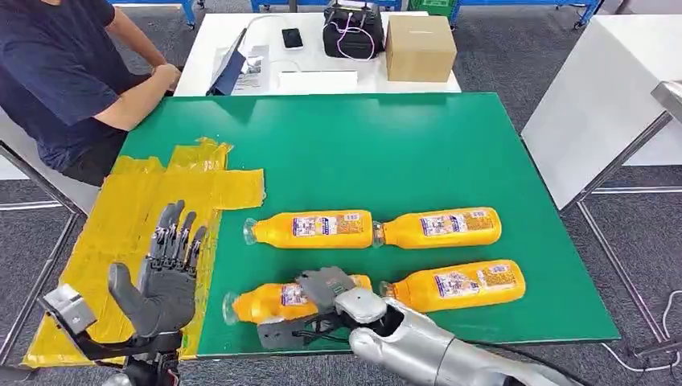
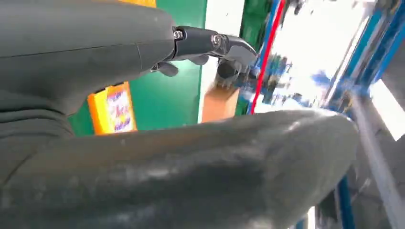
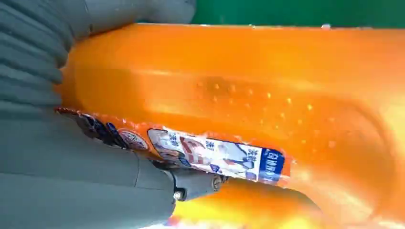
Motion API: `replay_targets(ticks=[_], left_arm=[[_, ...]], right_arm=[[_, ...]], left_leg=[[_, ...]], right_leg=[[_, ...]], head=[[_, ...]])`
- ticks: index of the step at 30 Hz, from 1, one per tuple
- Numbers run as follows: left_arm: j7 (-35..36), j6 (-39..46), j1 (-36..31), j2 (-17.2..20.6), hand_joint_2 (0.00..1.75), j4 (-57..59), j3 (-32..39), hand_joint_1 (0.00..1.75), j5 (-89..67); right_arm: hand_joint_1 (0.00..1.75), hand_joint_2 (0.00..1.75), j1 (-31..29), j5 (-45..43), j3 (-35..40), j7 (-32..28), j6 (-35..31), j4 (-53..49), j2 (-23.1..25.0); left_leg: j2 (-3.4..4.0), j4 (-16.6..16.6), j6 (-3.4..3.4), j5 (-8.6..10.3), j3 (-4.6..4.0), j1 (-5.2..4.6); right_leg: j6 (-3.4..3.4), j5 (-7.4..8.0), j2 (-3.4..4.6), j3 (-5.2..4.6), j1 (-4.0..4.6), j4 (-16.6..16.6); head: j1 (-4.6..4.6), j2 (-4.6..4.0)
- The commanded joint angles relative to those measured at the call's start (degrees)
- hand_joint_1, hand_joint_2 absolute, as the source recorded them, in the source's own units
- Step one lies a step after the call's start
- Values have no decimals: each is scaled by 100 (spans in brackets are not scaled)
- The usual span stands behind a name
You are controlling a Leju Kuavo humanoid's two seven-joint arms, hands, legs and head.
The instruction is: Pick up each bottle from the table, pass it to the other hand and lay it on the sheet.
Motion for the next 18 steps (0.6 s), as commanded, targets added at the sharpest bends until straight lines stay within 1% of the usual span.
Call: replay_targets(ticks=[1,2,3,4,6,7,8,9,10,11,13,14,15,18], left_arm=[[-330,874,902,-167,0,-795,795,0,-161],[-365,989,932,-194,175,-818,807,0,-187],[-373,1021,938,-201,175,-821,805,0,-192],[-397,1064,930,-213,175,-815,799,0,-212],[-449,1196,927,-196,175,-801,750,0,-270],[-411,1165,921,-156,175,-787,702,0,-242],[-219,1014,908,-30,175,-744,574,0,-91],[-161,942,901,9,175,-696,520,0,-30],[-88,753,884,114,175,-673,411,0,76],[35,446,873,225,175,-633,308,0,359],[228,147,873,354,175,-556,174,0,618],[315,-136,881,449,175,-544,86,0,869],[295,-313,887,498,175,-521,49,0,996],[281,-332,906,495,175,-501,47,0,1004]], right_arm=[[175,175,2695,-425,-2955,-987,-1615,-3416,-735],[175,175,2871,-509,-3108,-1112,-1658,-3694,-706],[175,175,2943,-502,-3151,-1114,-1671,-3845,-713],[175,175,2992,-479,-3182,-1142,-1675,-3940,-710],[175,175,3149,-622,-3340,-1449,-1709,-4132,-627],[175,175,3193,-700,-3375,-1589,-1744,-4210,-600],[175,175,3253,-784,-3423,-1707,-1750,-4287,-589],[175,175,3274,-780,-3434,-1716,-1753,-4334,-593],[175,175,3271,-779,-3427,-1741,-1737,-4350,-601],[175,175,3259,-880,-3423,-1823,-1658,-4352,-610],[175,175,3197,-878,-3381,-1836,-1551,-4296,-631],[175,175,3164,-918,-3343,-1847,-1433,-4259,-643],[175,175,3122,-978,-3288,-1866,-1293,-4223,-674],[175,175,3108,-979,-3282,-1866,-1291,-4182,-650]], left_leg=[[-14,3,-2,-11,-1,5],[-26,6,-1,-17,-10,3],[-26,5,-1,-10,-31,2],[-18,5,1,-9,-43,0],[-15,7,1,-11,-57,-3],[-12,10,-1,-21,-44,-1],[-13,6,1,-12,-55,-3],[-15,5,1,-6,-62,-2],[-15,8,-3,-21,-38,0],[-14,5,-3,-14,-46,-2],[-8,1,0,-3,-60,-4],[-6,2,-3,-9,-50,-1],[-4,-1,-1,-5,-54,-3],[3,-4,-1,-5,-51,-2]], right_leg=[[1,-14,-17,7,5,-4],[2,-24,-30,9,3,0],[3,-17,-24,-4,2,2],[5,-12,-16,25,1,2],[3,-11,-15,13,-2,7],[2,-19,-13,26,1,7],[4,-10,-14,12,-1,5],[4,-5,-16,4,0,2],[2,-21,-19,31,2,4],[1,-14,-18,21,0,3],[2,-3,-11,1,-3,1],[1,-8,-10,13,1,-1],[1,-4,-8,7,-2,-1],[1,-1,-3,7,-1,-5]], head=[[0,0],[-2,0],[4,0],[0,0],[-4,0],[-2,0],[-4,0],[0,0],[-2,0],[-2,0],[-2,0],[0,0],[-2,0],[-2,0]])
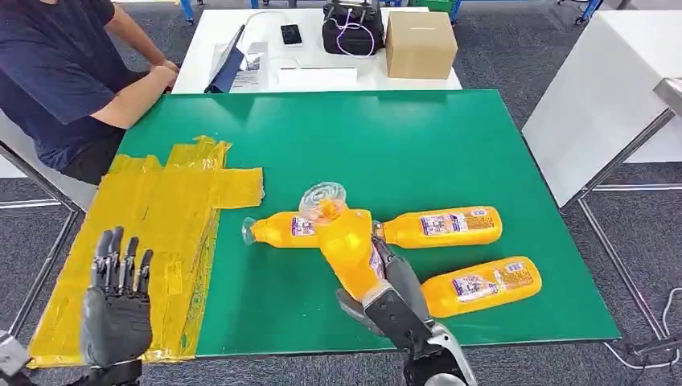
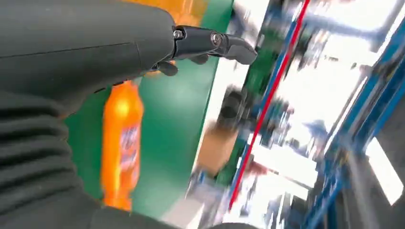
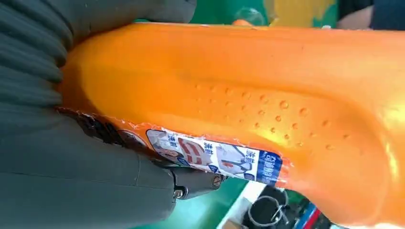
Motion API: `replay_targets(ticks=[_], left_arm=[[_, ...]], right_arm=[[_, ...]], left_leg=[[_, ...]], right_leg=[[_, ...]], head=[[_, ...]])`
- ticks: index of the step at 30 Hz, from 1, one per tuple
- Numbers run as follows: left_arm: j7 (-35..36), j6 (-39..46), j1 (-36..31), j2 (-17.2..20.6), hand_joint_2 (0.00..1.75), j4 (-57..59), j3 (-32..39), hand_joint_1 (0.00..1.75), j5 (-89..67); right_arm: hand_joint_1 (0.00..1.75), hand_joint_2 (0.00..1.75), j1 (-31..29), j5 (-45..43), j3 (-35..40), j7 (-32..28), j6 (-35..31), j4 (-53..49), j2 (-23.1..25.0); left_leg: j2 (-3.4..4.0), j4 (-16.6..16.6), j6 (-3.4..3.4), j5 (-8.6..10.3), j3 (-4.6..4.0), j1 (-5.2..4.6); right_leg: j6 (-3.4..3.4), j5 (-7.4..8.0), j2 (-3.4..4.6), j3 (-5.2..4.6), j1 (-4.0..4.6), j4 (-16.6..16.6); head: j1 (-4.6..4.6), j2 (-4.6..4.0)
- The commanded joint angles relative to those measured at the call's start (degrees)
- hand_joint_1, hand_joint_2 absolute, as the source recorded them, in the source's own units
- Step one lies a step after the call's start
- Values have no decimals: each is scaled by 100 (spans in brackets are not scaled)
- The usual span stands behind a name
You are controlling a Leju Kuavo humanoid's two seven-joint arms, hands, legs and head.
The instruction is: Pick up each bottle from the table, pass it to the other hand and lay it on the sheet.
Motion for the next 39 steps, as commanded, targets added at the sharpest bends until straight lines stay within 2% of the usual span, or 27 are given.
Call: replay_targets(ticks=[1,4,14,20,24,25,27,39], left_arm=[[124,-452,-8,409,175,293,-399,0,359],[192,-701,30,547,175,279,-481,0,161],[172,-971,-29,651,175,279,-604,0,-456],[175,-969,-49,638,175,282,-611,0,-468],[175,-969,-49,638,175,282,-611,0,-468],[175,-969,-49,638,175,282,-611,0,-468],[175,-969,-49,638,175,282,-611,0,-468],[349,-1055,-175,561,175,358,-582,0,-835]], right_arm=[[175,175,-41,-91,-76,-49,226,-113,-138],[175,175,-136,-40,204,36,839,-28,-285],[175,175,-408,104,549,176,1364,212,-316],[175,175,-422,104,548,181,1372,216,-312],[175,175,-422,104,548,181,1372,216,-312],[175,175,-422,104,548,181,1372,216,-312],[175,175,-422,104,548,181,1372,216,-312],[175,175,-666,346,708,302,1598,263,-263]], left_leg=[[5,-5,-1,-4,15,-1],[3,-7,-2,-9,30,-1],[14,-6,-3,-6,22,-2],[7,-6,-1,-2,12,-2],[9,-8,-5,-13,40,0],[5,-5,-1,-2,11,-1],[11,-7,-4,-12,35,0],[7,-6,-2,-2,16,-1]], right_leg=[[0,-3,1,15,-1,-5],[0,-10,-2,32,0,-9],[-1,-3,10,22,-1,-6],[0,-1,5,14,-1,-6],[-2,-12,3,44,1,-10],[0,-1,3,14,0,-6],[-2,-10,6,38,1,-9],[0,-2,4,18,-1,-6]], head=[[0,0],[2,0],[0,0],[0,0],[0,0],[0,0],[0,0],[2,0]])
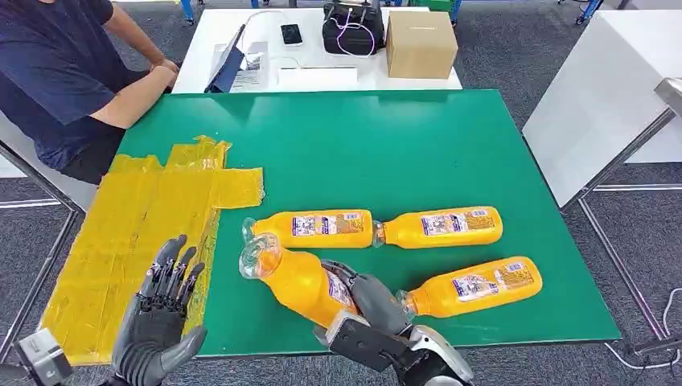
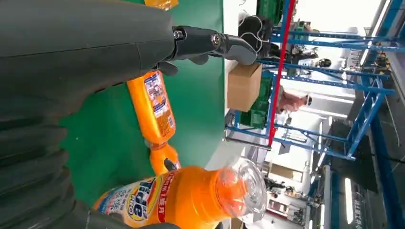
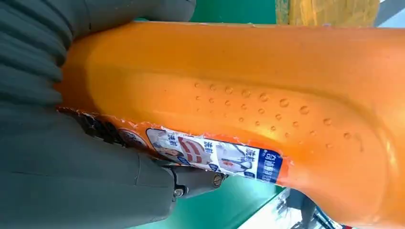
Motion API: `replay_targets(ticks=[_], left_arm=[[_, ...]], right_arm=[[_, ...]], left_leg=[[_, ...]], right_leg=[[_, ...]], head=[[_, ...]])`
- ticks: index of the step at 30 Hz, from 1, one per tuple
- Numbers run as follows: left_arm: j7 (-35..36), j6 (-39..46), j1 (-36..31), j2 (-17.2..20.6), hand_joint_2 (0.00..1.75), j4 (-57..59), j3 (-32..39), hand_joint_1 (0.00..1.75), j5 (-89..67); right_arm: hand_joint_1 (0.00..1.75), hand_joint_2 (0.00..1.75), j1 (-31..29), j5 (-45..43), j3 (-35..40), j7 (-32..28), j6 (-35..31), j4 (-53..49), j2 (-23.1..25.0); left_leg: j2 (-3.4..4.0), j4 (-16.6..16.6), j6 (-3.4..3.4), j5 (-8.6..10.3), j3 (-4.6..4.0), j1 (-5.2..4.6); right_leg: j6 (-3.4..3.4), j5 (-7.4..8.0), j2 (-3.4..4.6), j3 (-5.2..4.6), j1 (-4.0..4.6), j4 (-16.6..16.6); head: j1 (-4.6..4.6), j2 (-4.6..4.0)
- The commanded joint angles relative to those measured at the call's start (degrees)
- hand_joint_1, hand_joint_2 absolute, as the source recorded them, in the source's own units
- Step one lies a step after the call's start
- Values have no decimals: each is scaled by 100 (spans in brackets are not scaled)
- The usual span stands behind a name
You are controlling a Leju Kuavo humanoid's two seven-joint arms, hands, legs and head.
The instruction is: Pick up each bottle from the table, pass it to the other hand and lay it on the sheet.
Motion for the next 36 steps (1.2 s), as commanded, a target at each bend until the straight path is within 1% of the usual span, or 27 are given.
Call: replay_targets(ticks=[1,2,4,5,9,11,12,14,18,19,20,22,23,25,27,28,30,31,32,33,34,36], left_arm=[[167,-144,-209,-17,175,365,-40,0,81],[208,-192,-226,-75,175,407,45,0,256],[347,-354,-353,-159,175,562,163,0,640],[360,-375,-394,-175,175,601,172,0,653],[502,-616,-625,-297,175,787,165,0,684],[536,-686,-661,-304,175,833,128,0,710],[581,-767,-669,-310,175,862,122,0,827],[598,-832,-681,-314,175,906,121,0,914],[609,-871,-746,-358,175,1002,126,0,985],[609,-886,-750,-357,175,1001,118,0,992],[609,-911,-771,-363,175,1004,98,0,995],[592,-905,-812,-373,175,1008,67,0,928],[541,-893,-842,-377,175,1012,41,0,814],[536,-967,-918,-353,175,1055,-36,0,811],[519,-979,-930,-347,175,1063,-48,0,793],[519,-979,-930,-347,175,1063,-48,0,793],[519,-979,-930,-347,175,1063,-48,0,793],[519,-979,-930,-347,175,1063,-48,0,793],[519,-979,-930,-347,175,1063,-48,0,793],[488,-995,-943,-335,175,1074,-66,0,742],[451,-1025,-963,-321,175,1085,-98,0,679],[341,-1065,-1030,-316,175,1117,-175,0,474]], right_arm=[[175,175,-379,180,253,48,111,282,-9],[175,175,-393,191,278,26,135,268,-4],[175,175,-446,193,312,4,155,291,22],[175,175,-456,192,312,4,156,301,27],[175,175,-482,192,280,-3,158,343,23],[175,175,-474,195,263,-19,157,319,26],[175,175,-476,198,258,-27,160,311,31],[175,175,-478,208,257,-38,166,306,34],[175,175,-491,191,267,-71,184,322,49],[175,175,-490,174,265,-84,190,326,52],[175,175,-485,127,261,-114,205,331,56],[175,175,-480,-65,260,-174,311,344,58],[175,175,-475,-240,257,-203,409,353,53],[175,175,-483,-740,266,-299,690,408,37],[175,175,-484,-811,269,-308,722,420,37],[175,175,-484,-811,269,-308,722,420,37],[175,175,-484,-811,269,-308,722,420,37],[175,175,-484,-811,269,-308,722,420,37],[175,175,-484,-811,269,-308,722,420,37],[175,175,-483,-967,266,-333,803,446,40],[175,175,-496,-1179,266,-363,915,465,31],[175,175,-517,-1559,293,-414,1091,508,20]], left_leg=[[7,-6,-2,-3,16,-2],[12,-7,-4,-7,26,-1],[7,-7,-2,-3,17,-2],[9,-9,-4,-6,28,-1],[2,-8,-3,0,18,-1],[5,-11,-4,-2,28,-2],[5,-8,-1,-1,18,0],[8,-9,-3,-7,36,-2],[3,-6,0,0,11,-2],[8,-9,-2,-5,28,-2],[3,-8,-2,-3,23,-1],[1,-6,0,1,11,-3],[5,-7,-2,-3,21,-2],[0,-5,0,2,8,-2],[-1,-8,-4,-5,33,0],[0,-8,-2,-3,27,-2],[7,-7,-5,-11,44,1],[3,-5,0,0,12,-3],[4,-7,-1,-4,24,-2],[2,-5,0,-2,16,-1],[5,-6,-2,-6,27,0],[0,-5,0,0,11,-2]], right_leg=[[0,-2,5,14,-1,-5],[-1,-5,8,24,-1,-7],[0,-1,5,16,-2,-6],[-2,-5,6,28,-1,-8],[-1,0,-1,18,0,-8],[-1,-2,2,28,-2,-9],[0,1,3,19,0,-9],[-1,-6,3,36,-2,-9],[0,0,2,11,-2,-5],[-1,-5,4,28,-2,-8],[0,-3,0,25,-1,-7],[0,0,0,11,-3,-4],[0,-3,3,21,-1,-6],[1,1,-2,8,-2,-4],[-1,-7,-6,36,1,-9],[0,-5,-3,28,-1,-8],[-1,-10,2,47,2,-11],[1,0,1,12,-2,-4],[1,-4,1,26,-1,-7],[1,-2,-1,18,-1,-6],[0,-5,2,29,1,-8],[1,-1,-2,13,-2,-4]], head=[[0,0],[2,0],[2,0],[2,0],[0,0],[0,0],[2,0],[2,0],[0,0],[0,0],[0,0],[0,0],[2,0],[0,0],[0,0],[0,0],[0,0],[0,0],[0,0],[2,0],[0,0],[2,0]])
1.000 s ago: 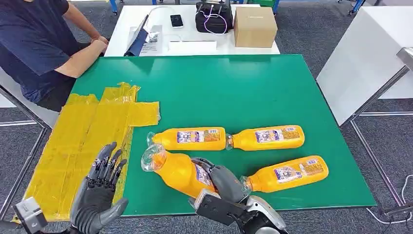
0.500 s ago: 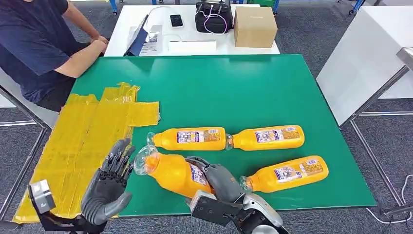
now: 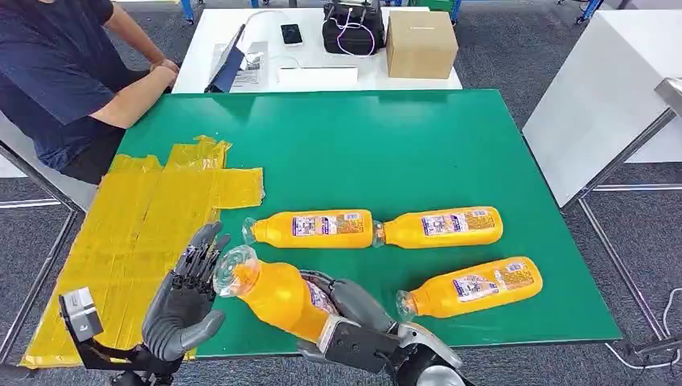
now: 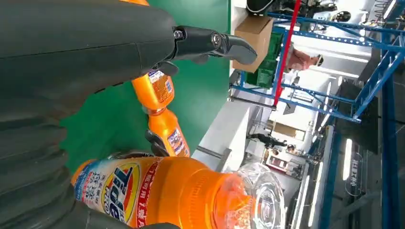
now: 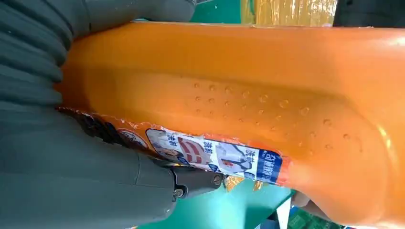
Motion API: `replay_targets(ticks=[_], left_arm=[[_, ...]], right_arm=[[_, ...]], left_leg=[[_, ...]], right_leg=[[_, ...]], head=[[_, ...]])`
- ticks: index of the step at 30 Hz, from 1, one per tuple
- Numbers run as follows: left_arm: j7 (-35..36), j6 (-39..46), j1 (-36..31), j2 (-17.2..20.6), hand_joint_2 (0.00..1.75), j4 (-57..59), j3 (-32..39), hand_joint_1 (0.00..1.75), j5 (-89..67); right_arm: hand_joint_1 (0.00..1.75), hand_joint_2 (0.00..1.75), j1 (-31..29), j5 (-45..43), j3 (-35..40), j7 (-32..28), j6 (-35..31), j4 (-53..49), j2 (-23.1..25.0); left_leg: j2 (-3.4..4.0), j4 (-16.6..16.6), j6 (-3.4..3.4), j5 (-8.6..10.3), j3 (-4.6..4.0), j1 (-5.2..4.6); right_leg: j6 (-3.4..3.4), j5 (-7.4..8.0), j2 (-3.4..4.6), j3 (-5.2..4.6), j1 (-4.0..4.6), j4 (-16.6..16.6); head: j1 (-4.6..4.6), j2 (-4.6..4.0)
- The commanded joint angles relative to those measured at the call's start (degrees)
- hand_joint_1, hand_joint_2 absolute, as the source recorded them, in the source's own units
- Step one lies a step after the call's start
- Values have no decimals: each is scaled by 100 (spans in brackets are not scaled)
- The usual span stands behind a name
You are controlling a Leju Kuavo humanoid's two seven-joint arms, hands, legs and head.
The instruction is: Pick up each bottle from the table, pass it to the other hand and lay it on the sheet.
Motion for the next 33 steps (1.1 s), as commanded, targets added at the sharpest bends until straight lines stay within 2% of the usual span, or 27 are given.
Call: replay_targets(ticks=[1,13,33], left_arm=[[-232,-88,-299,-29,175,391,-245,0,-449],[-360,-419,-580,73,175,461,-616,0,-1274],[-212,-710,-717,113,175,622,-736,0,-1344]], right_arm=[[175,175,-237,-840,100,-137,421,419,-39],[175,175,-397,-1837,322,-236,1007,642,-122],[175,175,-523,-1947,527,-195,1207,923,-246]], left_leg=[[0,-8,-3,-6,28,-1],[4,-7,-3,-5,27,0],[3,-5,-2,-2,15,-1]], right_leg=[[-1,-7,-3,30,0,-10],[0,-5,0,29,0,-9],[0,-2,1,15,0,-6]], head=[[0,0],[0,0],[0,0]])
